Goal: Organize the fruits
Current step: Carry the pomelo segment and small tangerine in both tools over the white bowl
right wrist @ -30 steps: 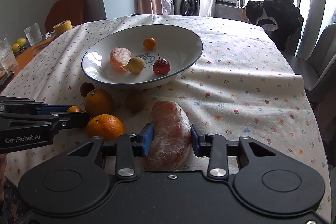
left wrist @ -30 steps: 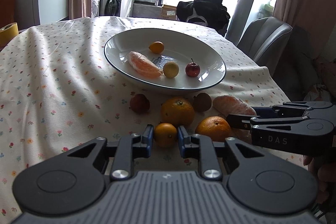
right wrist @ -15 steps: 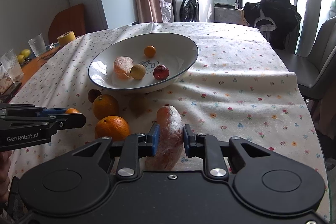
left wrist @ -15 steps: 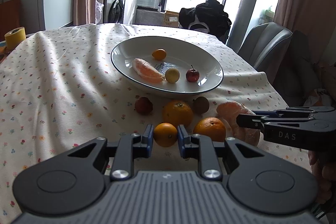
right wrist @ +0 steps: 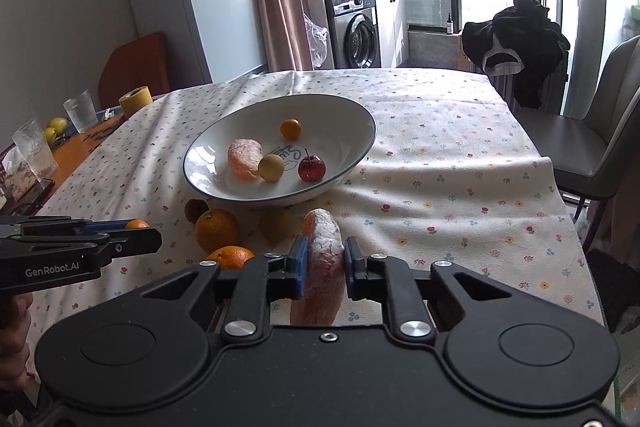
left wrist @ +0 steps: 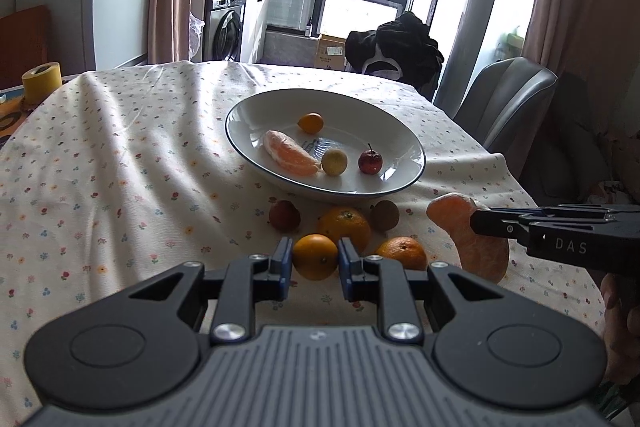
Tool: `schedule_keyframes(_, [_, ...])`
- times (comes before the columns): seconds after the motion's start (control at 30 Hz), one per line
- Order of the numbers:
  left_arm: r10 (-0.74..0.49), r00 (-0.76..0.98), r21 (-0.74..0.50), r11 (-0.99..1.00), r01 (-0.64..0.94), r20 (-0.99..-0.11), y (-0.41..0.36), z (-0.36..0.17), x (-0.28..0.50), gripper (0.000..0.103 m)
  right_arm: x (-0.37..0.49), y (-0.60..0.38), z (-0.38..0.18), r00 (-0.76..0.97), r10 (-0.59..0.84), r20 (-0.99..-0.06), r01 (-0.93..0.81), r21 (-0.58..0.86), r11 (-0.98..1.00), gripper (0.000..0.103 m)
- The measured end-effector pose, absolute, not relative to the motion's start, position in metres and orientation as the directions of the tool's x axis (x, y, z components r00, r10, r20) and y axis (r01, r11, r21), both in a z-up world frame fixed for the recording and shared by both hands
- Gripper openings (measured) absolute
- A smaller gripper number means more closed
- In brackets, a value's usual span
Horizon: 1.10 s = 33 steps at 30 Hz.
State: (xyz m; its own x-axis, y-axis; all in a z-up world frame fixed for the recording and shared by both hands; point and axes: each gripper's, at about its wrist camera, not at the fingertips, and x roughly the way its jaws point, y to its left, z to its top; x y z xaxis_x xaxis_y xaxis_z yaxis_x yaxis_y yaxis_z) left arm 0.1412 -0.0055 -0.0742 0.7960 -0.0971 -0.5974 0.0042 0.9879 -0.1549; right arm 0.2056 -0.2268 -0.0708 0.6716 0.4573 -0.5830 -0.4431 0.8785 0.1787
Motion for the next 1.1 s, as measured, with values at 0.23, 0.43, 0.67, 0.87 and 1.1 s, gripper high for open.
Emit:
schedule_keyframes(0.23, [-0.088,0.812,-0.151,0.989,0.0,-0.577,-0.002,-0.064,0.142,0.022,0.207,-0.229,-0.061,0.686,0.467,-0.558,-0.445,0.185,0.876,0.017])
schedule_keyframes(0.43, [-0.079,0.82,-0.144,0.99,-0.004,-0.567,0.0,-0.057,0.146,0.022,0.213,-0.228,-0.053,0.695,0.475,-0.54,-0.451,0.189,0.873,0.017])
schedule_keyframes(0.67, [-0.064,0.83,-0.138,0.99,-0.016,-0.554,0.004,-0.048,0.156,0.022,0.223,-0.224,-0.047,0.698,0.484,-0.528,-0.461,0.187,0.868,0.017])
schedule_keyframes(0.87, [-0.055,0.835,-0.134,0.991,-0.023,-0.548,0.008,-0.044,0.165,0.022,0.23,-0.221,-0.044,0.698,0.484,-0.527,-0.463,0.183,0.867,0.017])
schedule_keyframes(1.1, [-0.055,0.831,-0.132,0.991,-0.022,-0.554,0.012,-0.045,0.179,0.022,0.242,-0.216,-0.045,0.7,0.478,-0.53,-0.462,0.174,0.87,0.017])
